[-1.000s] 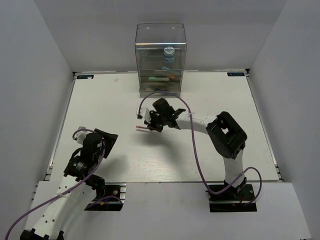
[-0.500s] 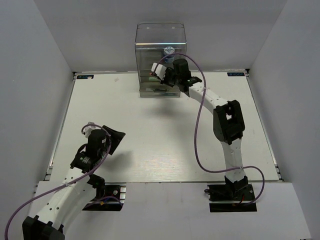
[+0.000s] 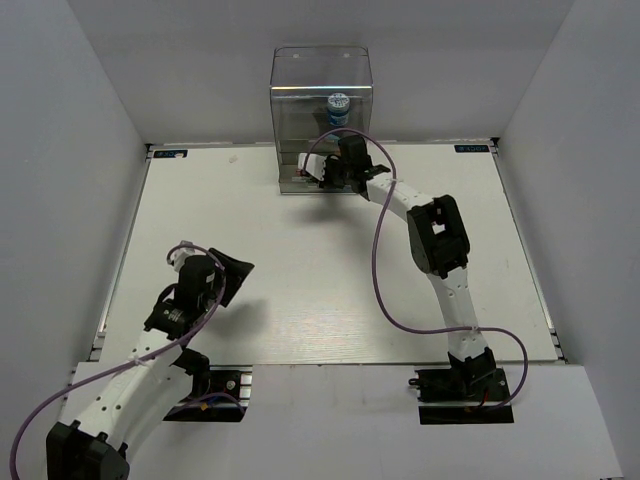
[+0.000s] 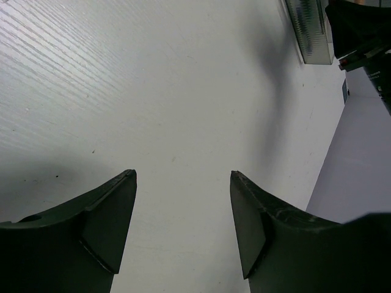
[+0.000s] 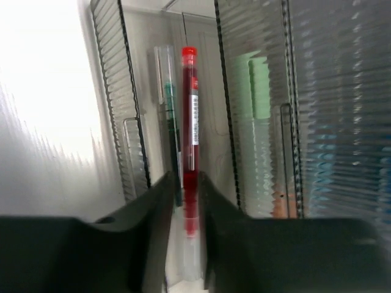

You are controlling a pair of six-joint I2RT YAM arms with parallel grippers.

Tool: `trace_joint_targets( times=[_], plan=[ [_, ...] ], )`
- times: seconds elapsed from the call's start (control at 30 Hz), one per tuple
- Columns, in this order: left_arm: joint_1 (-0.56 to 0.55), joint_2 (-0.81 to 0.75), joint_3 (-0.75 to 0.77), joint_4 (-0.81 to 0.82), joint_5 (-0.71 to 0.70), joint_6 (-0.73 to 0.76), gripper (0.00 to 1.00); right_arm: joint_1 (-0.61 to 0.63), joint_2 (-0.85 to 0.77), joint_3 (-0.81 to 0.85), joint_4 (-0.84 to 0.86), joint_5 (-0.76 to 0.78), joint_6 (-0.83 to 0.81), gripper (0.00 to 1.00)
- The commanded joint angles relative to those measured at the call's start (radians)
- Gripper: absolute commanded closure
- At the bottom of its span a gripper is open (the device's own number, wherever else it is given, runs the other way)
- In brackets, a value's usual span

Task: Sort the stationery into containers
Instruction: Place the pen in the drawer.

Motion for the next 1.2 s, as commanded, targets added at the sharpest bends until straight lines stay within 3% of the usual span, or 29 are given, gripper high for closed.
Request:
trace_joint_targets(
  times=[0.0, 0.13, 0.27, 0.37, 0.4, 0.47, 0.57, 0.7, 1.17],
  plan=[
    [-0.005, 0.017, -0.006, 0.039, 0.012, 0.012, 0.28, -0.01, -0.043, 0.003, 0.054, -0.033, -0.015, 0.69],
    [-0.005, 0.071, -0.006, 0.073, 0.032, 0.021, 0.28, -0.016, -0.083, -0.031, 0.055, -0.062, 0.009, 0.56],
    [-0.005, 0.11, 0.013, 0.094, 0.042, 0.03, 0.28, -0.022, -0.143, -0.078, 0.054, -0.117, 0.054, 0.6],
    [-0.005, 0.121, 0.013, 0.116, 0.042, 0.039, 0.28, -0.032, -0.189, -0.119, 0.031, -0.192, 0.078, 0.81],
    [-0.005, 0.132, 0.013, 0.116, 0.052, 0.039, 0.28, -0.03, -0.198, -0.126, 0.01, -0.217, 0.078, 0.94],
    [-0.005, 0.132, 0.013, 0.116, 0.052, 0.039, 0.28, -0.032, -0.211, -0.126, -0.03, -0.307, 0.069, 1.0],
    [-0.005, 0.132, 0.013, 0.116, 0.052, 0.039, 0.28, -0.032, -0.182, -0.069, -0.256, -0.389, 0.002, 1.0],
    [-0.005, 0.132, 0.022, 0.093, 0.052, 0.039, 0.28, -0.026, -0.082, 0.07, -0.386, -0.406, -0.066, 1.0],
    [-0.005, 0.167, 0.042, 0.091, 0.052, 0.039, 0.28, -0.027, 0.022, 0.058, -0.184, -0.211, -0.014, 1.0]
  ],
)
